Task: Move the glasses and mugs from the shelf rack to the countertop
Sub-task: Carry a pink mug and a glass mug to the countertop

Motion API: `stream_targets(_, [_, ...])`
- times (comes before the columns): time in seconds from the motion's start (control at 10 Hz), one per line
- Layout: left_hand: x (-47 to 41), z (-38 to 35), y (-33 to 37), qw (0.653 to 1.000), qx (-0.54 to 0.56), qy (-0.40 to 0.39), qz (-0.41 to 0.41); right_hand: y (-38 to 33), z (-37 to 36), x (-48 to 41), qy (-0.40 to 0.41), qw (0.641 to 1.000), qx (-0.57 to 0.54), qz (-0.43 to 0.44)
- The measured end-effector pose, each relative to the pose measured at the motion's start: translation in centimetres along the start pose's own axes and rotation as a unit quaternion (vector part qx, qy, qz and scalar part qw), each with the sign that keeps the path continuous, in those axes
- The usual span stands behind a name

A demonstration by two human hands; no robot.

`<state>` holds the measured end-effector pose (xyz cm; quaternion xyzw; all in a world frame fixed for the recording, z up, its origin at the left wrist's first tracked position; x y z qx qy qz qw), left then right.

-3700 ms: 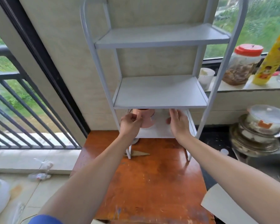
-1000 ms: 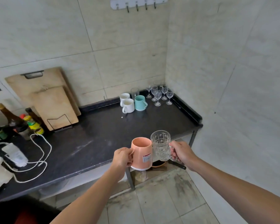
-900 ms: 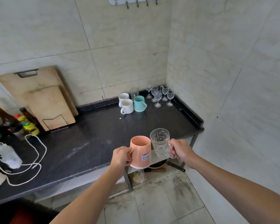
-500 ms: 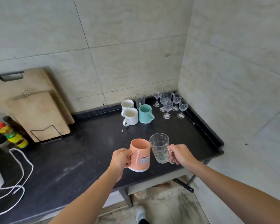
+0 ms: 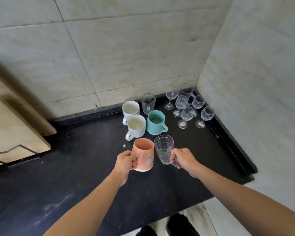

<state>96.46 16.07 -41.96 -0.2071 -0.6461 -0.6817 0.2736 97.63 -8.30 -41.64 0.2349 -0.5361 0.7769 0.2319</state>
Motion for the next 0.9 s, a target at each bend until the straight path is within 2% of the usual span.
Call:
stream_targets(0.4, [-4.0,-1.1,-1.9,0.997,0.069,0.034,0.015,0.5,0.0,-7.7,-0.051,0.999,-0.004,-0.013])
stream_targets(0.6, [-3.4,-0.2,-3.6,0.991,-0.005,0.129,0.035,-0.3,0.3,-8.8,-0.112,0.988,0.083,0.060])
stream_targets(0.7, [-3.1,0.2,-2.9,0.984,-0.068,0.160,0.032,-0.9,0.5,-9.3,-0.118,0.979,0.140,0.091])
stream_targets(0.8, [-3.0,-0.1,-1.8,0.977,-0.152,0.145,0.018,-0.8,0.3,-9.6,-0.131,0.965,0.194,0.120])
stream_targets(0.9, [-3.1,-1.2,0.1,0.961,-0.253,0.104,-0.033,-1.2,0.4,-9.4,-0.135,0.954,0.235,0.131])
Point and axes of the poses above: each hand's wrist, its own x-axis away from the middle knuckle, its own z-axis out of the back of the hand, y = z × x, the point moved 7 cm from there along -x, towards the middle knuckle, and after that the axes turned 1 degree about -x, right-handed, at the moved point
